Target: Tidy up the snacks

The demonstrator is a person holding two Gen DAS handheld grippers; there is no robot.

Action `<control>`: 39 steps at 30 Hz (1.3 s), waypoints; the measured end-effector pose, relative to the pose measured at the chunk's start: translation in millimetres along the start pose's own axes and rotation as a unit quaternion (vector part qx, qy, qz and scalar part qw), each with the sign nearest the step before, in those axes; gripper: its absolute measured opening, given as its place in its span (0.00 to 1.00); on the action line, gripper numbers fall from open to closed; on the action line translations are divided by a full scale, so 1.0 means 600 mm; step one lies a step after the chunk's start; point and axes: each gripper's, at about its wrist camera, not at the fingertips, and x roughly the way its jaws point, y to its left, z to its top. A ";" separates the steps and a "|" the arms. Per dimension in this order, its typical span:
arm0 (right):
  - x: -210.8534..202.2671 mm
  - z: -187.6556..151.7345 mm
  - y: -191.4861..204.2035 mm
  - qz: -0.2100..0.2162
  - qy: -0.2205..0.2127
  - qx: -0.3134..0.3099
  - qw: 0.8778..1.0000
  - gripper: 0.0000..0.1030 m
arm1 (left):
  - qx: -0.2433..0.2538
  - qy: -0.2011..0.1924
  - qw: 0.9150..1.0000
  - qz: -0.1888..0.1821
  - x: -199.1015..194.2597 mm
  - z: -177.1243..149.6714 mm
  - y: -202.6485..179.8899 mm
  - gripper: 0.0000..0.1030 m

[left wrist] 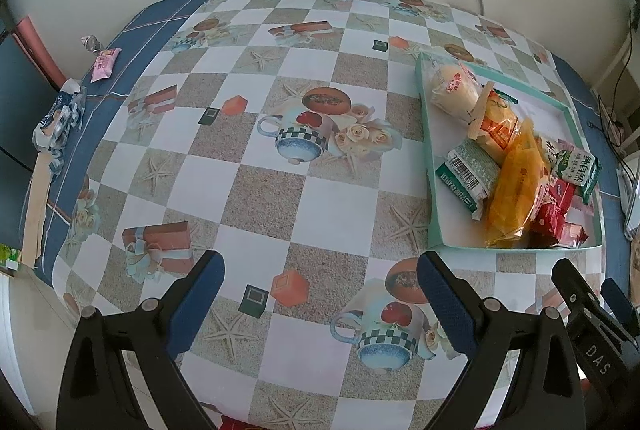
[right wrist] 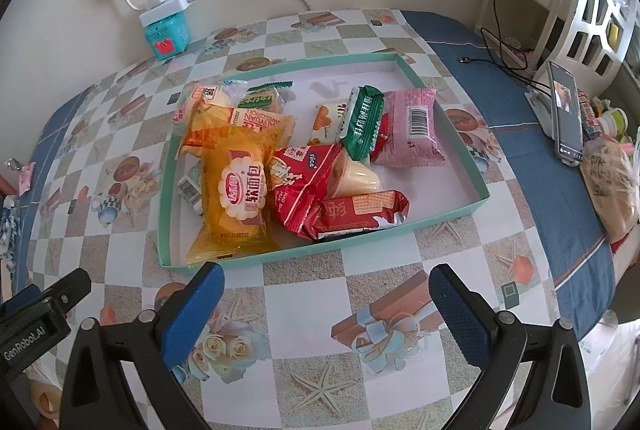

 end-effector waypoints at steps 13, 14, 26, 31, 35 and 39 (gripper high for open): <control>0.005 -0.002 0.001 -0.001 0.004 -0.004 1.000 1.00 | -0.002 0.000 1.000 0.000 0.000 0.001 -0.001 0.94; 0.006 -0.001 0.001 -0.001 0.004 -0.005 1.000 1.00 | -0.002 0.000 1.000 0.001 0.000 0.001 -0.001 0.94; 0.006 -0.001 0.001 -0.001 0.004 -0.006 1.000 1.00 | -0.004 0.002 1.000 0.004 0.001 0.001 0.001 0.94; 0.007 -0.001 0.001 -0.001 0.004 -0.006 1.000 1.00 | -0.003 0.001 1.000 0.005 0.000 0.001 0.000 0.94; 0.006 -0.001 0.001 -0.001 0.004 -0.007 1.000 1.00 | -0.001 0.003 1.000 0.002 0.001 0.001 -0.001 0.94; 0.006 -0.001 0.001 -0.001 0.004 -0.006 1.000 1.00 | 0.000 0.003 1.000 0.007 0.001 0.001 -0.002 0.94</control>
